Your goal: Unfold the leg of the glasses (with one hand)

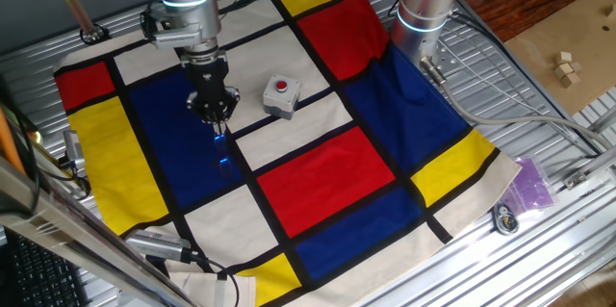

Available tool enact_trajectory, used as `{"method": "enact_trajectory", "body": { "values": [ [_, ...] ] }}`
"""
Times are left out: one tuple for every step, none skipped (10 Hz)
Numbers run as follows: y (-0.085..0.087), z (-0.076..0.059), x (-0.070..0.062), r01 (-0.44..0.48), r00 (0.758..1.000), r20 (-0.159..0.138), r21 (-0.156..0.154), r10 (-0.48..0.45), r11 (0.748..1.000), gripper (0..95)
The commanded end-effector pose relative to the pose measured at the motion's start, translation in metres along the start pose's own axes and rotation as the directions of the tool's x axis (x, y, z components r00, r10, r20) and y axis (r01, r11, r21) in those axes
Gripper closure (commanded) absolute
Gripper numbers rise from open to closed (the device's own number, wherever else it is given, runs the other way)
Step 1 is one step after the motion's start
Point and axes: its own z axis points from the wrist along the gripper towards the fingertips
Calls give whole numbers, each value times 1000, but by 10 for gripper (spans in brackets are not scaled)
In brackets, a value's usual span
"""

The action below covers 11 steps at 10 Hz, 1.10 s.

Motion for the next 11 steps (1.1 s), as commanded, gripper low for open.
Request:
{"method": "enact_trajectory", "body": {
  "values": [
    [0, -1, 0, 8, 1000, 7, -3, -8, 1000, 950],
    [0, -1, 0, 11, 1000, -2, -15, -11, 1000, 950],
    [0, -1, 0, 10, 1000, -14, -24, -11, 1000, 950],
    [-1, -2, 0, 14, 1000, -13, -26, -14, 1000, 950],
    [-1, -2, 0, 14, 1000, -7, -27, -14, 1000, 950],
    [-1, -2, 0, 13, 1000, -12, -30, -14, 999, 950],
    [-1, -2, 0, 15, 1000, -8, -21, -16, 1000, 950],
    [-1, -2, 1, 13, 1000, 25, -11, -13, 1000, 950],
    [-1, -2, 1, 12, 999, 32, -3, -12, 1000, 950],
    [-1, -2, 1, 12, 999, 49, 13, -13, 1000, 950],
    [-1, -2, 1, 8, 997, 74, 25, -10, 1000, 950]
  ]
}}
